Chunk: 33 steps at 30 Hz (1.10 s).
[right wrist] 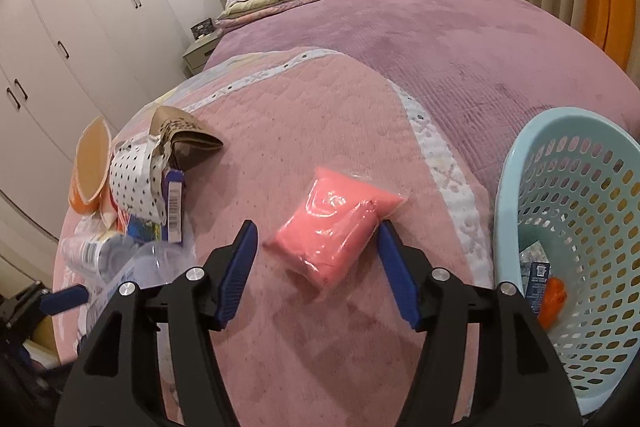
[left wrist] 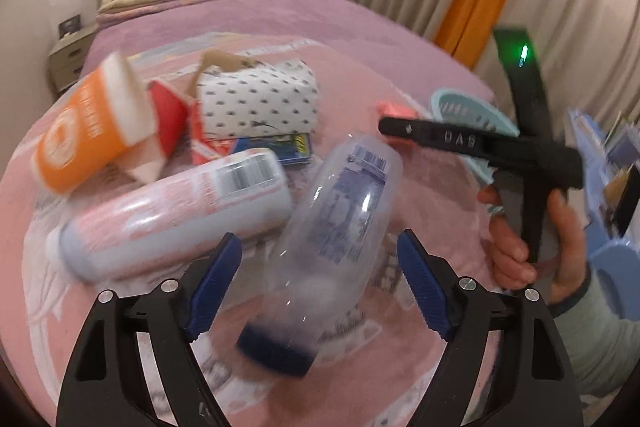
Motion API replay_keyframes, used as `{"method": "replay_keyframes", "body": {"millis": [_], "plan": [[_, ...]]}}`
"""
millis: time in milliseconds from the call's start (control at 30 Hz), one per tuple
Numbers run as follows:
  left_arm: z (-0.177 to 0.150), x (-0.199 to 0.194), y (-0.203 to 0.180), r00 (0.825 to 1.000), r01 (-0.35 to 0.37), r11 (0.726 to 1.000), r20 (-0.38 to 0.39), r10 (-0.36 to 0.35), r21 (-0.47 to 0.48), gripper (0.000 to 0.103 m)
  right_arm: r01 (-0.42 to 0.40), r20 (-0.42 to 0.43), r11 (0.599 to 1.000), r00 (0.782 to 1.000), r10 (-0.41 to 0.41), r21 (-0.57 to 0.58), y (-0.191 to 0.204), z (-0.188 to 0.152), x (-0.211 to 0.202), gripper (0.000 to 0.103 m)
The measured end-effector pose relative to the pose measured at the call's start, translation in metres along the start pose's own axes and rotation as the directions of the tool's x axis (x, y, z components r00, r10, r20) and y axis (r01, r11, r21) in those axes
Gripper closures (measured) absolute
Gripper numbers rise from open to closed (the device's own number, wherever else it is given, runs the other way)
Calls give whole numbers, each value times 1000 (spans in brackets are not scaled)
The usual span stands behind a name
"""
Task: Collect trash
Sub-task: 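Grasp the clear plastic bottle with left tool while right tool grasps pink bag, then carry both items to the blue basket and release them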
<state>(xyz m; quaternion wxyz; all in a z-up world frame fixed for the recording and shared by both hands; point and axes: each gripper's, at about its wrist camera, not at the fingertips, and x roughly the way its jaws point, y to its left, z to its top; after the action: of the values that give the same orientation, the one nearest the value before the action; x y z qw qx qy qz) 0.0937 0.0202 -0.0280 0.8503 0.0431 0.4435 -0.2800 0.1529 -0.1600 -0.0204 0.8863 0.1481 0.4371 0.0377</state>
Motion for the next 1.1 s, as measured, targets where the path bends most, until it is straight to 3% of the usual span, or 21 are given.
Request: {"method": "replay_keyframes", "body": {"millis": [200,467,533,567,833,1100], "plan": [[9,24,-30,995,-92,991,-31,96,93,26,25,4,1000,1000,-25,3,2,7,6,44],[-2,20,-49,983,-184,978,13,184,93,33,115,18,992,993,-114,-50,14,4,9,46],[-7,17,-53,984,-179,980,24,178,81,34,120,22,992,993,-119,-49,12,2,7,64],[-10,14,-55,985,-172,983,29,170,69,34,113,21,992,993,-112,-50,11,1,6,67],[-25,-4,-57,993,-96,995,73,97,-25,36,63,93,997,994,-60,-36,0,-16,-40,68],[5,-15,-84,989,-20,1000,149,20,2,41,80,224,997,971,-79,7,-29,-10,-110,68]]}}
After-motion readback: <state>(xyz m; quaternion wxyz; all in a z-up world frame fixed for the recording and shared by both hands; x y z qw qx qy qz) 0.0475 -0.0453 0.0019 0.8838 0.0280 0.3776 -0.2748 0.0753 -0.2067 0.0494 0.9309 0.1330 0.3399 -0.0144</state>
